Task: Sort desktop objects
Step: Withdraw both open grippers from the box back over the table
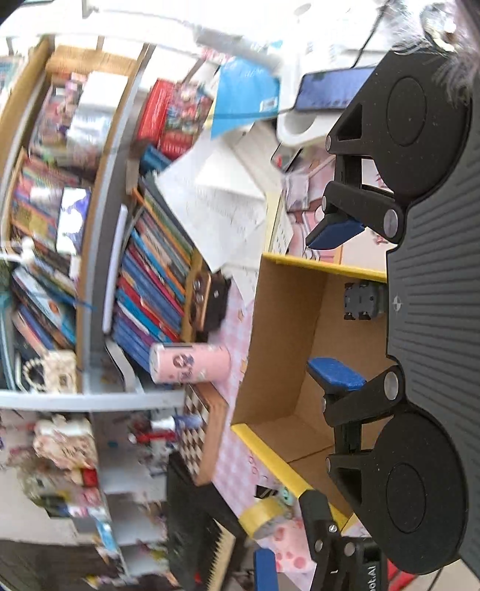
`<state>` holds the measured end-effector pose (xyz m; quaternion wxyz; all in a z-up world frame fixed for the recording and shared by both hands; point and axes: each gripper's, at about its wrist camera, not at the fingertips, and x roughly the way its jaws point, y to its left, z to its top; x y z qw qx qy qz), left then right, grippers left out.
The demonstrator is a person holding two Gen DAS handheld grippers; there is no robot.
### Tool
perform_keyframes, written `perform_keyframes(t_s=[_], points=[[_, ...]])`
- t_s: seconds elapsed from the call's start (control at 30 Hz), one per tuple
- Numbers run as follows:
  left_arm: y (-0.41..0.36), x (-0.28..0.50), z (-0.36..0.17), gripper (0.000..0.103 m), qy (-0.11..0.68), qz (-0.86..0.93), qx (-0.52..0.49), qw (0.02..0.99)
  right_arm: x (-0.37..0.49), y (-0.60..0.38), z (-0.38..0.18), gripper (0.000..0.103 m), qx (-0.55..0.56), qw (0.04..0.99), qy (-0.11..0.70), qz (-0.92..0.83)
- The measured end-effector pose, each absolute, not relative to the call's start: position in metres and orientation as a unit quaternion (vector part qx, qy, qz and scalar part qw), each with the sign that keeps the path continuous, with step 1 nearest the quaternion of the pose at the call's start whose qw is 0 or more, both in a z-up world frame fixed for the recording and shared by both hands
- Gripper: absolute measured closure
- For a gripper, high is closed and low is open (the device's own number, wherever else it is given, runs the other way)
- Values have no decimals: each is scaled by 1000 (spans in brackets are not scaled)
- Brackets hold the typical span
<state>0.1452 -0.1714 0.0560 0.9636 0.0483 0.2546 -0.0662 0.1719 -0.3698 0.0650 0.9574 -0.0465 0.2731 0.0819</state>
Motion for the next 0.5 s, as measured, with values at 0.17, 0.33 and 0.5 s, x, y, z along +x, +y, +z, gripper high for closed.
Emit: perform_keyframes(t_s=[0.17, 0.33, 0.5], points=[[-150, 128, 55, 11, 255, -73, 38, 963, 140, -358, 61, 38, -40, 960, 275, 46], [-124, 108, 49, 11, 263, -78, 29, 961, 110, -338, 55, 38, -30, 959, 282, 18], [-101, 85, 43, 11, 273, -87, 27, 958, 78, -315, 46, 38, -18, 956, 294, -4]])
